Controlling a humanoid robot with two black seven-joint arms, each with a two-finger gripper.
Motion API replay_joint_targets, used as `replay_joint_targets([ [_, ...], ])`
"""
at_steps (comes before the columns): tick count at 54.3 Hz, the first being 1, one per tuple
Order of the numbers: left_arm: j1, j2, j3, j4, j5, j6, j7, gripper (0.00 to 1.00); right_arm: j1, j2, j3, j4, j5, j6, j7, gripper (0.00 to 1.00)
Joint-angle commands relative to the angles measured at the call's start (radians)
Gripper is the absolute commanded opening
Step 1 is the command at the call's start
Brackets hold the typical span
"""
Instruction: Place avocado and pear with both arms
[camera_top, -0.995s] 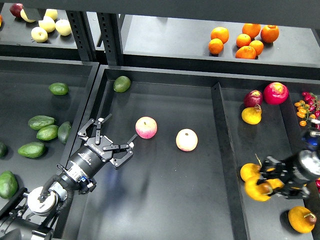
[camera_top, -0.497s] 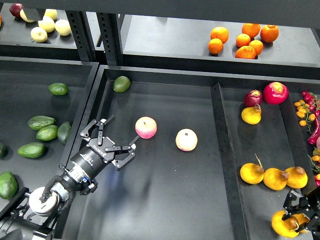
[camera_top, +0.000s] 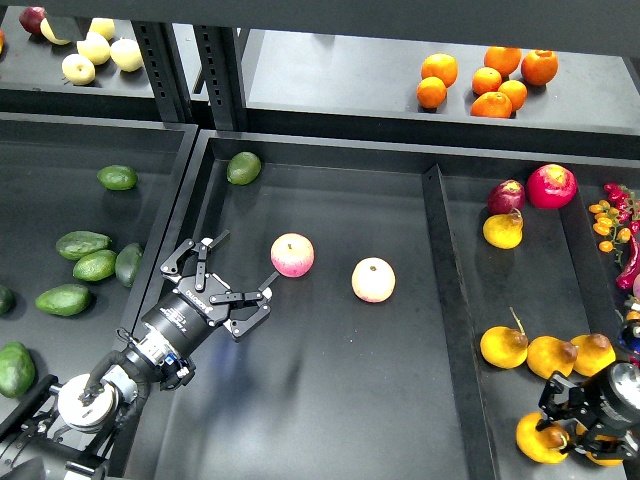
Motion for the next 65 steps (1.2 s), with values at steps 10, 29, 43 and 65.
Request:
replay_joint_targets([
  [10,0.001,0.0,-0.001,-0.004,0.0,0.0,0.0,0.99,-0.024,0.048,0.001,-0.048,0.0,0.0,0.0,0.27],
  [29,0.004,0.0,-0.002,-0.013,0.0,0.0,0.0,0.99,-0.024,0.083,0.001,-0.078,0.0,0.0,0.0,0.32],
  [43,0.004,0.0,-0.002,-0.017,-0.002,0.0,0.0,0.99,-0.02,0.08,0.001,-0.07,-0.001,0.0,0.0,0.68],
  [65,0.005,0.0,-0.002,-0.023,0.0,0.0,0.0,0.99,-0.003,0.042,-0.002,-0.021,0.003,0.0,0.0,0.99],
])
